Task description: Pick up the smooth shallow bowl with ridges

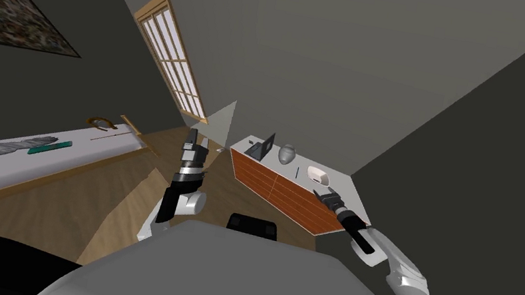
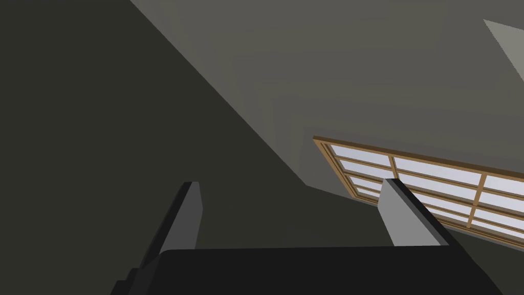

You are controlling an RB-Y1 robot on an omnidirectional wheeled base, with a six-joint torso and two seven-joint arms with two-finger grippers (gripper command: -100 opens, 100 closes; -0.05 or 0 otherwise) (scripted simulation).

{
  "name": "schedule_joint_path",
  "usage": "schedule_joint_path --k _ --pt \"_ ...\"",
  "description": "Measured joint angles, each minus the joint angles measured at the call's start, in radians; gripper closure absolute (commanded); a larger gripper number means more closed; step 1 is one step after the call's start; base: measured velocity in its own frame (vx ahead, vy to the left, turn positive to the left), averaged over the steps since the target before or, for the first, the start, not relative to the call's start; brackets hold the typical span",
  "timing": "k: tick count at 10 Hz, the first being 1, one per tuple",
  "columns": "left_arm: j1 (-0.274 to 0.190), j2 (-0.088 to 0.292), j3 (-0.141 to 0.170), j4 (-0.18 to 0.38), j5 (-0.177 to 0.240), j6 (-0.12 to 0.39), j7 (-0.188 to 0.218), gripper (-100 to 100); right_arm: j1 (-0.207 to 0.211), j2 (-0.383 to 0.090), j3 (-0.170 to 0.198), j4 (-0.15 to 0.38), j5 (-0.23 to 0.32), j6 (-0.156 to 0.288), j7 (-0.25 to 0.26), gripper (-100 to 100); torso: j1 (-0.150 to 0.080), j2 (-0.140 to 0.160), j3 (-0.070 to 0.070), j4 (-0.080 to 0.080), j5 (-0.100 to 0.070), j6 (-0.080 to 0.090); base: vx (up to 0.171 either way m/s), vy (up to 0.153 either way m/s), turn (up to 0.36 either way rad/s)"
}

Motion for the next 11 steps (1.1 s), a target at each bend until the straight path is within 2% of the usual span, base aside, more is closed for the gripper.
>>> schedule_joint_path --k 3,5,11 --pt "0.0 0.0 0.0 0.0 0.0 0.0 0.0 0 -0.019 -0.042 0.014 0.074 0.046 0.029 0.035 -100 0.001 -0.001 0.0 0.0 0.0 0.0 0.028 0.048 0.103" --pt "0.0 0.0 0.0 0.0 0.0 0.0 0.0 0 -0.031 -0.055 0.016 0.144 0.074 0.03 0.068 -100 0.001 -0.001 -0.001 0.0 0.0 -0.001 0.046 0.049 0.112" --pt "0.0 0.0 0.0 0.0 0.0 0.0 0.0 0 -0.071 -0.114 0.047 0.321 0.146 0.07 0.124 -100 0.0 -0.002 -0.001 0.0 0.0 0.0 0.057 0.047 0.129"
